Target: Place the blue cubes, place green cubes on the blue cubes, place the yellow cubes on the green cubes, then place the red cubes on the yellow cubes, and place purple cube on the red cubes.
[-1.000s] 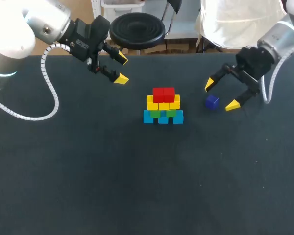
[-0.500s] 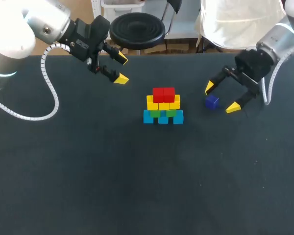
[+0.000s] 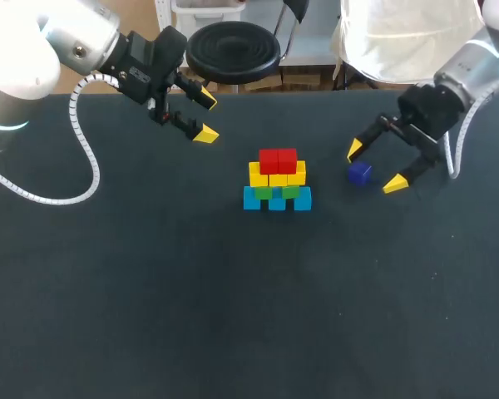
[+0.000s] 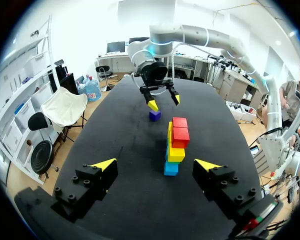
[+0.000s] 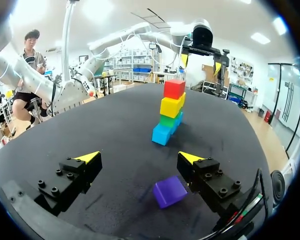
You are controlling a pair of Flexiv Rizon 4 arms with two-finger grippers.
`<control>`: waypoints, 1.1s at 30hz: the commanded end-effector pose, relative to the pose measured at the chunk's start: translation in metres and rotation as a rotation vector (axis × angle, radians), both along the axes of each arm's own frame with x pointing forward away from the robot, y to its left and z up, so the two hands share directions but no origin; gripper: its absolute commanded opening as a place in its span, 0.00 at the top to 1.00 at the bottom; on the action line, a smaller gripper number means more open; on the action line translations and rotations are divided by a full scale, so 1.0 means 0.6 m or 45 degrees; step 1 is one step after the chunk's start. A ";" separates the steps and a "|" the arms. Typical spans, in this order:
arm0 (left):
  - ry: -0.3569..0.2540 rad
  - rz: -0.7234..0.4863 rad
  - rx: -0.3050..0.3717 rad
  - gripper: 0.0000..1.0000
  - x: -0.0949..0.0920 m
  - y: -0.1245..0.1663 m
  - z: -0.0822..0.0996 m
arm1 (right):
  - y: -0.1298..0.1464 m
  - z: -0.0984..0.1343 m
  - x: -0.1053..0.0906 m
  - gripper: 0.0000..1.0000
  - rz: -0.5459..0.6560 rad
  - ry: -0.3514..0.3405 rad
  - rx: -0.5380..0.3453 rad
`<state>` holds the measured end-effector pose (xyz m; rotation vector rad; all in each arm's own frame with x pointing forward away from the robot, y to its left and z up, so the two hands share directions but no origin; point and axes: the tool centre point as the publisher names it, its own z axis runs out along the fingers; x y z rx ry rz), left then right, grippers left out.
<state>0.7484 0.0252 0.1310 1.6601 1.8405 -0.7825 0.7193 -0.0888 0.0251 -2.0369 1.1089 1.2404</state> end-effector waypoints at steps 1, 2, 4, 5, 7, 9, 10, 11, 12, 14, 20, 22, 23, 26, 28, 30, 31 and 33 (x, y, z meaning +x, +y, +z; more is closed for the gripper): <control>0.002 -0.003 0.002 0.00 0.002 0.000 0.000 | 0.001 -0.008 0.018 0.00 0.829 0.369 -0.223; 0.002 -0.003 0.002 0.00 0.002 0.000 0.000 | 0.001 -0.009 0.020 0.00 0.826 0.372 -0.219; 0.002 -0.003 0.002 0.00 0.002 0.000 0.000 | 0.001 -0.011 0.024 0.00 0.820 0.381 -0.211; 0.002 -0.003 0.002 0.00 0.002 0.000 0.000 | 0.001 -0.011 0.026 0.00 0.818 0.384 -0.207; 0.002 -0.003 0.002 0.00 0.002 0.000 0.000 | 0.001 -0.012 0.031 0.00 0.815 0.385 -0.208; 0.002 -0.003 0.002 0.00 0.002 0.000 0.000 | 0.002 -0.012 0.034 0.00 0.817 0.389 -0.207; 0.002 -0.003 0.002 0.00 0.002 0.000 0.000 | 0.002 -0.013 0.035 0.00 0.820 0.393 -0.204; 0.002 -0.003 0.002 0.00 0.002 0.000 0.000 | 0.002 -0.014 0.037 0.00 0.819 0.397 -0.205; 0.002 -0.003 0.002 0.00 0.002 0.000 0.000 | 0.002 -0.015 0.038 0.00 0.818 0.401 -0.208; 0.002 -0.003 0.002 0.00 0.002 0.000 0.000 | 0.002 -0.017 0.039 0.00 0.817 0.405 -0.213; 0.002 -0.003 0.002 0.00 0.002 0.000 0.000 | 0.001 -0.017 0.038 0.00 0.829 0.424 -0.230; 0.002 -0.003 0.002 0.00 0.002 0.000 0.000 | 0.000 -0.017 0.037 0.00 0.836 0.433 -0.233; 0.002 -0.003 0.002 0.00 0.002 0.000 0.000 | -0.001 -0.017 0.037 0.04 0.840 0.438 -0.232; 0.002 -0.003 0.002 0.00 0.002 0.000 0.000 | -0.003 -0.016 0.036 0.44 0.843 0.446 -0.234; 0.002 -0.003 0.002 0.00 0.002 0.000 0.000 | -0.004 -0.017 0.035 0.49 0.846 0.452 -0.242; 0.002 -0.003 0.002 0.00 0.002 0.000 0.000 | -0.005 -0.017 0.034 0.50 0.848 0.454 -0.243; 0.002 -0.003 0.002 0.00 0.002 0.000 0.000 | -0.005 -0.017 0.034 0.51 0.846 0.453 -0.249; 0.002 -0.003 0.002 0.00 0.002 0.000 0.000 | -0.005 -0.017 0.034 0.55 0.844 0.451 -0.250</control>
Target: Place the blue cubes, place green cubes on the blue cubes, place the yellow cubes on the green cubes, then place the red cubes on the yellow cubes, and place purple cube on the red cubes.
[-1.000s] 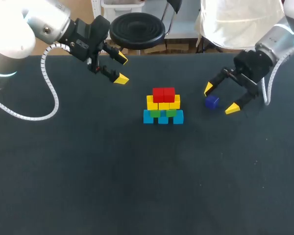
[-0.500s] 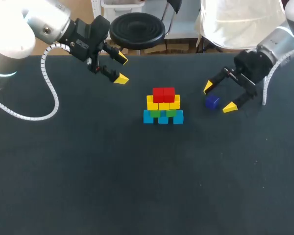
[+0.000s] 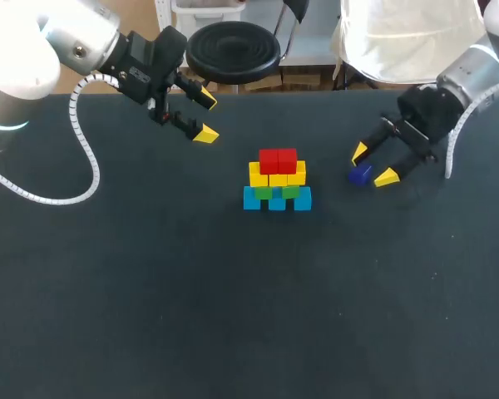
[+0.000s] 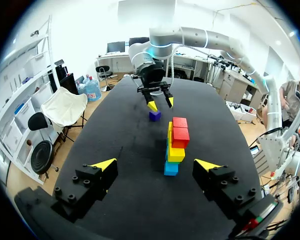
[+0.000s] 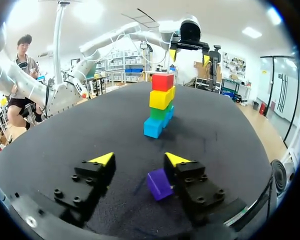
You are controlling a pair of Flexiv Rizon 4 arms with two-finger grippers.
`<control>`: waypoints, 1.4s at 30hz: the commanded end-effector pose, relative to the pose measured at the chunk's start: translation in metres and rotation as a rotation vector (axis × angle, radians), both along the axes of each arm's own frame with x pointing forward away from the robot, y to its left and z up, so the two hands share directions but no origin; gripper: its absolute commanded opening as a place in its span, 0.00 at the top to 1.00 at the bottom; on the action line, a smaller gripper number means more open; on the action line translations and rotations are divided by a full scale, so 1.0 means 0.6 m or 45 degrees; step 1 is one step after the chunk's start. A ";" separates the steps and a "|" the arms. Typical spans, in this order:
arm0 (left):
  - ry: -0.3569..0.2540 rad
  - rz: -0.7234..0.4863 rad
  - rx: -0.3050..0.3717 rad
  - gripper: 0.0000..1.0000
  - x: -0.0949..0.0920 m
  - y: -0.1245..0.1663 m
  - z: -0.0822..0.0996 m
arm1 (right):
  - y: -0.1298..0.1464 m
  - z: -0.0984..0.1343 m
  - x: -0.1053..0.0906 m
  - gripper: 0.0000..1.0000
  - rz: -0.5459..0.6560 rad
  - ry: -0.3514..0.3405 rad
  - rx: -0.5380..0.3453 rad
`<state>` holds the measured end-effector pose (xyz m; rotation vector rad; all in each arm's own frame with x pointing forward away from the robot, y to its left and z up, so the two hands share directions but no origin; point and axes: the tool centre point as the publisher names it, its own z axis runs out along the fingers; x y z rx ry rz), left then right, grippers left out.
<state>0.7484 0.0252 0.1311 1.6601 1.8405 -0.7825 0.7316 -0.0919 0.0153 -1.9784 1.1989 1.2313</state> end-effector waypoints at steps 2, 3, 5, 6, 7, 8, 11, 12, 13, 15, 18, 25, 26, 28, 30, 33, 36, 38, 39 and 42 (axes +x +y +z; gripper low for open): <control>0.002 -0.003 0.002 0.00 0.002 0.000 0.000 | -0.001 -0.001 0.013 0.56 0.930 0.431 -0.204; 0.002 -0.003 0.002 0.00 0.002 0.000 0.000 | -0.001 -0.002 0.012 0.56 0.928 0.430 -0.204; 0.002 -0.003 0.002 0.00 0.002 0.000 0.000 | -0.001 -0.002 0.012 0.62 0.920 0.427 -0.203; 0.002 -0.003 0.002 0.00 0.002 0.000 0.000 | -0.002 -0.002 0.010 0.64 0.919 0.426 -0.200; 0.002 -0.003 0.002 0.00 0.002 0.000 0.000 | -0.002 -0.001 0.009 0.65 0.918 0.425 -0.199; 0.002 -0.003 0.002 0.00 0.002 0.000 0.000 | -0.002 0.000 0.008 0.66 0.917 0.424 -0.199; 0.002 -0.003 0.002 0.00 0.002 0.000 0.000 | -0.003 0.003 0.004 0.82 0.904 0.423 -0.207; 0.002 -0.003 0.002 0.00 0.002 0.000 0.000 | -0.003 0.004 0.002 0.84 0.898 0.426 -0.219; 0.002 -0.003 0.002 0.00 0.002 0.000 0.000 | -0.003 0.006 0.000 0.86 0.897 0.425 -0.223; 0.002 -0.003 0.002 0.00 0.002 0.000 0.000 | -0.003 0.010 -0.004 1.00 0.883 0.425 -0.224; 0.002 -0.003 0.002 0.00 0.002 0.000 0.000 | -0.004 0.018 -0.008 1.00 0.851 0.415 -0.189; 0.002 -0.003 0.002 0.00 0.002 0.000 0.000 | -0.009 0.031 0.006 0.00 0.625 0.423 -0.205; 0.002 -0.003 0.002 0.00 0.002 0.000 0.000 | -0.008 0.031 0.008 0.00 0.578 0.445 -0.235; 0.002 -0.003 0.002 0.00 0.002 0.000 0.000 | -0.009 0.032 0.013 0.00 0.474 0.470 -0.268; 0.002 -0.003 0.002 0.00 0.002 0.000 0.000 | -0.014 0.032 0.020 0.00 0.345 0.498 -0.319; 0.002 -0.003 0.002 0.00 0.002 0.000 0.000 | -0.028 0.043 0.028 0.00 0.106 0.527 -0.293; 0.002 -0.003 0.002 0.00 0.002 0.000 0.000 | -0.032 0.055 0.026 0.00 -0.048 0.535 -0.227; 0.002 -0.003 0.002 0.00 0.002 0.000 0.000 | -0.030 0.065 0.022 0.00 -0.116 0.522 -0.137; 0.002 -0.003 0.002 0.00 0.002 0.000 0.000 | -0.029 0.068 0.021 0.00 -0.145 0.519 -0.124; 0.002 -0.003 0.002 0.00 0.002 0.000 0.000 | -0.026 0.078 0.020 0.00 -0.239 0.517 -0.062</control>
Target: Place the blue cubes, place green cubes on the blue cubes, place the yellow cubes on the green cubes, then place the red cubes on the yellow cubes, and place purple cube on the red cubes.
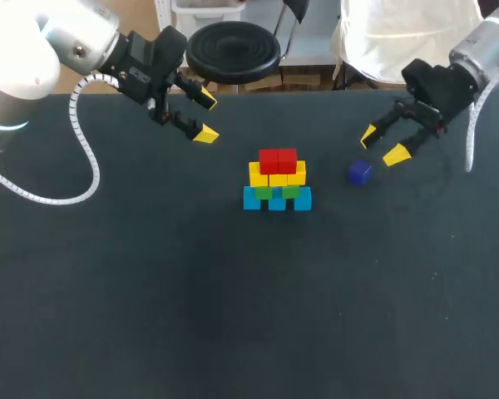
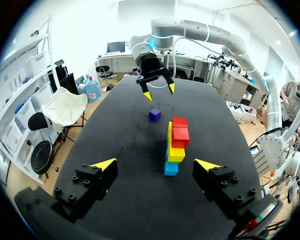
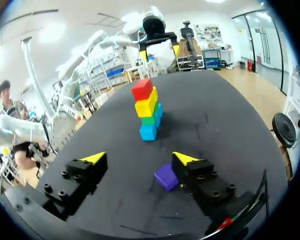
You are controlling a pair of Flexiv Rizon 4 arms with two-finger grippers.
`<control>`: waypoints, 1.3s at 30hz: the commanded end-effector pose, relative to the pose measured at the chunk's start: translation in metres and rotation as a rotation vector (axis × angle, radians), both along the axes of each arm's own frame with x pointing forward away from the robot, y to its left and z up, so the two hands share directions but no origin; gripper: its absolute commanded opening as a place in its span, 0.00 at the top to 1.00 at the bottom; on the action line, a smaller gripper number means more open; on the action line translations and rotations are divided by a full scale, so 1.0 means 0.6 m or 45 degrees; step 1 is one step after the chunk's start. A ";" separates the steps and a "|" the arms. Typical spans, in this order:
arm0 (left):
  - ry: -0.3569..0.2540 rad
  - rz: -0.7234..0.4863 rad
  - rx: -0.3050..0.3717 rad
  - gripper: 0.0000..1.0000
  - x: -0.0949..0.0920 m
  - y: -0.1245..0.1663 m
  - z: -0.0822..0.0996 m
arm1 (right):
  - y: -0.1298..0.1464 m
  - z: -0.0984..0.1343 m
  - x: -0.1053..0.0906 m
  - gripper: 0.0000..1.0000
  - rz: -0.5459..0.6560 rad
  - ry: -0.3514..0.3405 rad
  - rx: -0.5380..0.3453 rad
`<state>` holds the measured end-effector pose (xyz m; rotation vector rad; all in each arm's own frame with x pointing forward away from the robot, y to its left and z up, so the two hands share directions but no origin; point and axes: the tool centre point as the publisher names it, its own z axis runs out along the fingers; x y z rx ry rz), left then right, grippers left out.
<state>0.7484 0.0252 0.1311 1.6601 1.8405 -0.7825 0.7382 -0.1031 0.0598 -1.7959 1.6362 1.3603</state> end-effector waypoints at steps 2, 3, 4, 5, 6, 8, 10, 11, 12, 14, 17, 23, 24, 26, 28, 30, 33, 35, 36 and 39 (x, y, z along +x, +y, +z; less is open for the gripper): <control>0.002 -0.003 0.002 0.00 0.002 0.000 0.000 | -0.006 0.011 0.010 0.00 -0.083 0.156 0.177; 0.002 -0.003 0.002 0.00 0.002 0.000 0.000 | -0.006 0.011 0.010 0.00 -0.083 0.156 0.177; 0.002 -0.003 0.002 0.00 0.002 0.000 0.000 | -0.006 0.011 0.010 0.00 -0.083 0.156 0.177; 0.002 -0.003 0.002 0.00 0.002 0.000 0.000 | -0.006 0.011 0.010 0.00 -0.083 0.156 0.177; 0.002 -0.003 0.002 0.00 0.002 0.000 0.000 | -0.006 0.011 0.010 0.00 -0.083 0.156 0.177; 0.002 -0.003 0.002 0.00 0.002 0.000 0.000 | -0.006 0.011 0.010 0.00 -0.083 0.156 0.177; 0.002 -0.003 0.002 0.00 0.002 0.000 0.000 | -0.006 0.011 0.010 0.00 -0.083 0.156 0.177; 0.002 -0.003 0.002 0.00 0.002 0.000 0.000 | -0.006 0.011 0.010 0.00 -0.083 0.156 0.177; 0.002 -0.003 0.002 0.00 0.002 0.000 0.000 | -0.006 0.011 0.010 0.00 -0.083 0.156 0.177; 0.002 -0.003 0.002 0.00 0.002 0.000 0.000 | -0.006 0.011 0.010 0.00 -0.083 0.156 0.177; 0.002 -0.003 0.002 0.00 0.002 0.000 0.000 | -0.006 0.011 0.010 0.00 -0.083 0.156 0.177; 0.002 -0.003 0.002 0.00 0.002 0.000 0.000 | 0.012 0.033 -0.019 0.00 -0.297 -0.018 -0.100; 0.002 -0.003 0.002 0.00 0.002 0.000 0.000 | 0.013 0.032 -0.027 0.00 -0.330 -0.029 -0.123; 0.002 -0.003 0.002 0.00 0.002 0.000 0.000 | 0.014 0.031 -0.043 0.00 -0.400 -0.052 -0.158; 0.002 -0.003 0.002 0.00 0.002 0.000 0.000 | 0.017 0.031 -0.061 0.00 -0.460 -0.077 -0.177; 0.002 -0.003 0.002 0.00 0.002 0.000 0.000 | 0.022 0.031 -0.080 0.00 -0.521 -0.116 -0.210; 0.002 -0.003 0.002 0.00 0.002 0.000 0.000 | 0.023 0.028 -0.107 0.00 -0.604 -0.182 -0.275; 0.002 -0.003 0.002 0.00 0.002 0.000 0.000 | 0.023 0.024 -0.120 0.00 -0.649 -0.220 -0.328; 0.002 -0.003 0.002 0.00 0.002 0.000 0.000 | 0.023 0.023 -0.125 0.00 -0.667 -0.232 -0.356; 0.002 -0.003 0.002 0.00 0.002 0.000 0.000 | 0.018 0.029 -0.138 0.00 -0.698 -0.315 -0.385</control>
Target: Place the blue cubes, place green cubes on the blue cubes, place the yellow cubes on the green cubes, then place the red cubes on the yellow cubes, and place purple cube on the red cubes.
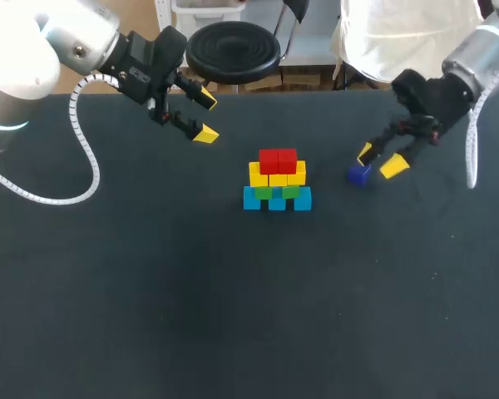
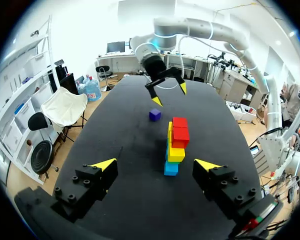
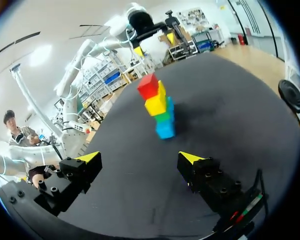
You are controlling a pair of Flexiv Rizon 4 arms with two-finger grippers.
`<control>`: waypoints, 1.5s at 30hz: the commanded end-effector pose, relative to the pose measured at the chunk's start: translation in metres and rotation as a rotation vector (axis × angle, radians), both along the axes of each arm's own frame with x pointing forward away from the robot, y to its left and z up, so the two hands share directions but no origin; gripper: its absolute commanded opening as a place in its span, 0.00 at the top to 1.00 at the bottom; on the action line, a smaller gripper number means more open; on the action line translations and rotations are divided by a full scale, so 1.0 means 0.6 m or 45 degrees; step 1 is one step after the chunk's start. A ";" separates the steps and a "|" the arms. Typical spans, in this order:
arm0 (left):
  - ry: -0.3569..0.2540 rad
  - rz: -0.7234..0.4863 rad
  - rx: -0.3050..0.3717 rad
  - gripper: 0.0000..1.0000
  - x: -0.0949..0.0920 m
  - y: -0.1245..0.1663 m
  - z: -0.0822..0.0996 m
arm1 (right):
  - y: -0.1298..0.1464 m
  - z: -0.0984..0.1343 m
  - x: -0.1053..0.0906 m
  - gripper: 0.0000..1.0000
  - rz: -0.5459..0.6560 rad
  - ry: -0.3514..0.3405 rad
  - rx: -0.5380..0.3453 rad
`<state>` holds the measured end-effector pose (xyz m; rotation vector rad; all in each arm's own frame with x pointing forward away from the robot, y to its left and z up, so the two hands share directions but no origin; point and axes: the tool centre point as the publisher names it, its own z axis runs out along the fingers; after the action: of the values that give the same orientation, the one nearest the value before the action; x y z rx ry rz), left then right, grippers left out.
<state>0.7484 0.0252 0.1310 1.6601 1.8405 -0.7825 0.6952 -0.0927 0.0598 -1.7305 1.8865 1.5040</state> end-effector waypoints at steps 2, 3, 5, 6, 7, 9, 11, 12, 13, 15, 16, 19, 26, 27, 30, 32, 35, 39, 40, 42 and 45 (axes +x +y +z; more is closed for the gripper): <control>0.002 -0.003 0.002 0.00 0.002 0.000 0.000 | -0.004 0.042 -0.071 0.00 -0.598 -0.683 -0.353; 0.002 -0.003 0.002 0.00 0.002 0.000 0.000 | -0.006 0.048 -0.071 0.00 -0.587 -0.721 -0.361; 0.002 -0.003 0.002 0.00 0.002 0.000 0.000 | -0.011 0.062 -0.068 0.00 -0.598 -0.802 -0.413; 0.002 -0.003 0.002 0.00 0.002 0.000 0.000 | -0.012 0.066 -0.064 0.00 -0.598 -0.837 -0.426; 0.002 -0.003 0.002 0.00 0.002 0.000 0.000 | -0.014 0.072 -0.061 0.00 -0.618 -0.856 -0.459; 0.002 -0.003 0.002 0.00 0.002 0.000 0.000 | -0.015 0.080 -0.052 0.00 -0.613 -0.899 -0.476; 0.002 -0.003 0.002 0.00 0.002 0.000 0.000 | -0.015 0.083 -0.043 0.00 -0.622 -0.909 -0.506; 0.002 -0.003 0.002 0.00 0.002 0.000 0.000 | -0.017 0.082 -0.038 0.00 -0.642 -0.914 -0.526; 0.002 -0.003 0.002 0.00 0.002 0.000 0.000 | -0.018 0.081 -0.033 0.00 -0.640 -0.919 -0.566; 0.002 -0.003 0.002 0.00 0.002 0.000 0.000 | -0.023 0.074 -0.024 0.00 -0.679 -0.912 -0.595; 0.002 -0.003 0.002 0.00 0.002 0.000 0.000 | -0.026 0.070 -0.020 0.00 -0.676 -0.909 -0.596; 0.002 -0.003 0.002 0.00 0.002 0.000 0.000 | -0.037 0.055 -0.010 0.00 -0.713 -0.876 -0.626; 0.002 -0.003 0.002 0.00 0.002 0.000 0.000 | -0.053 0.008 0.003 0.00 -0.767 -0.828 -0.642; 0.002 -0.003 0.002 0.00 0.002 0.000 0.000 | -0.054 0.005 0.005 0.00 -0.771 -0.827 -0.632; 0.002 -0.003 0.002 0.00 0.002 0.000 0.000 | -0.047 0.000 0.005 0.00 -0.795 -0.858 -0.640; 0.002 -0.003 0.002 0.00 0.002 0.000 0.000 | -0.041 -0.002 0.007 0.00 -0.777 -0.880 -0.640; 0.002 -0.003 0.002 0.00 0.002 0.000 0.000 | -0.032 -0.016 0.013 0.00 -0.751 -0.868 -0.672; 0.002 -0.003 0.002 0.00 0.002 0.000 0.000 | -0.026 -0.034 0.014 0.00 -0.758 -0.834 -0.622; 0.002 -0.003 0.002 0.00 0.002 0.000 0.000 | -0.025 -0.037 0.014 0.00 -0.767 -0.823 -0.605; 0.002 -0.003 0.002 0.00 0.002 0.000 0.000 | -0.024 -0.041 0.010 0.00 -0.781 -0.801 -0.520; 0.002 -0.003 0.002 0.00 0.002 0.000 0.000 | -0.024 -0.041 0.010 0.00 -0.781 -0.801 -0.520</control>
<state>0.7485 0.0253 0.1310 1.6600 1.8405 -0.7825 0.7103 -0.1023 0.0359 -1.5086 2.1620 0.7055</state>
